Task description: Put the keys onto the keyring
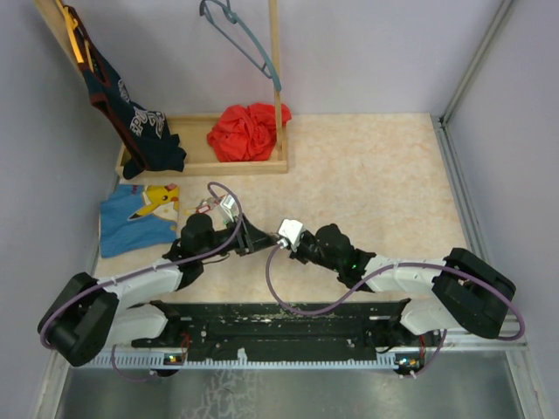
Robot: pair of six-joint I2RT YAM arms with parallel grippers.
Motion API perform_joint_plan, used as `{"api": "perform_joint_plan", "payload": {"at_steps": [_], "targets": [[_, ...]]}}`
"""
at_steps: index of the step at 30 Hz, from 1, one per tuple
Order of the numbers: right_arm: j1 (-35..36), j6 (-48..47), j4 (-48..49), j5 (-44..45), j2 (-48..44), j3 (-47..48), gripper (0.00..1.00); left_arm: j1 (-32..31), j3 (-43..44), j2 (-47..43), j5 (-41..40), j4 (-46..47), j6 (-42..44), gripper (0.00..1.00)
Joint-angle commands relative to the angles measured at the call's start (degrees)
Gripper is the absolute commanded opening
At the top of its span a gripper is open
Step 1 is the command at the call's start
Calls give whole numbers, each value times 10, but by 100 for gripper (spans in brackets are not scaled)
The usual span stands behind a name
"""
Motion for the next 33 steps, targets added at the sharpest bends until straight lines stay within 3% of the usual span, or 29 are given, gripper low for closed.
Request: {"api": "perform_joint_plan", "payload": {"at_steps": [1, 9, 23, 33], "targets": [[1, 8, 43, 3, -5, 30, 0, -4, -1, 16, -9, 57, -17, 52], [1, 8, 46, -3, -4, 29, 0, -4, 2, 20, -15, 62, -8, 49], [1, 17, 48, -9, -1, 30, 0, -5, 1, 35, -10, 71, -5, 34], [1, 3, 43, -12, -8, 27, 0, -4, 4, 9, -38, 28, 14, 36]]}}
